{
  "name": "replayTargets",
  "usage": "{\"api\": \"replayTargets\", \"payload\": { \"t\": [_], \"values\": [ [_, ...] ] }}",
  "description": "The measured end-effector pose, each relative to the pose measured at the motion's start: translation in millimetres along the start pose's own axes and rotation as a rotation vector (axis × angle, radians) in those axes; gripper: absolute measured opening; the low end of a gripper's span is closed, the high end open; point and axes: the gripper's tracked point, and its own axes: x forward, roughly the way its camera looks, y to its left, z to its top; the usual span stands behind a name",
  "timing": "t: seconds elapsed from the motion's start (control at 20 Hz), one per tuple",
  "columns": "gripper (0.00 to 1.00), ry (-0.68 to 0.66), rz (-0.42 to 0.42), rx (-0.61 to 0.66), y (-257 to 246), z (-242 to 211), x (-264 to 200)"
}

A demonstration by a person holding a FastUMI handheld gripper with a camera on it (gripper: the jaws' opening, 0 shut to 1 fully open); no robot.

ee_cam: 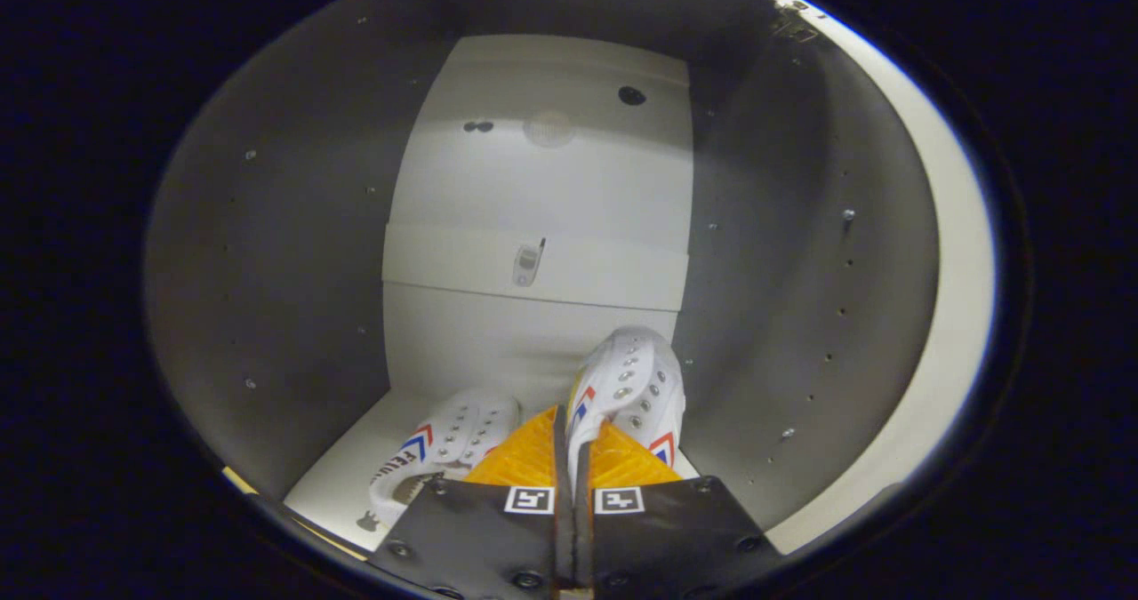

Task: Open the shoe cabinet door, grab the shoes and put them into the shoe cabinet, then close the shoe cabinet door.

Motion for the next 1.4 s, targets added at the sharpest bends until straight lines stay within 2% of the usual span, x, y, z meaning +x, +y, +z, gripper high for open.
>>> {"api": "replayTargets", "payload": {
  "t": [0.45, 0.8, 0.85, 1.1, 1.3, 1.4],
  "values": [
    [0.02, 0.132, 0.044, -0.049, 12.3, -45.4, 33.7],
    [0.03, 0.131, 0.035, -0.043, 11.1, -49.3, 39.5],
    [0.09, 0.131, 0.034, -0.034, 11.4, -49.2, 41.2],
    [0.13, 0.136, 0.020, -0.032, 6.0, -51.9, 42.7],
    [0.27, 0.139, 0.017, -0.027, 5.2, -52.1, 40.5],
    [0.29, 0.155, 0.029, -0.017, 7.8, -57.2, 40.7]
  ]
}}
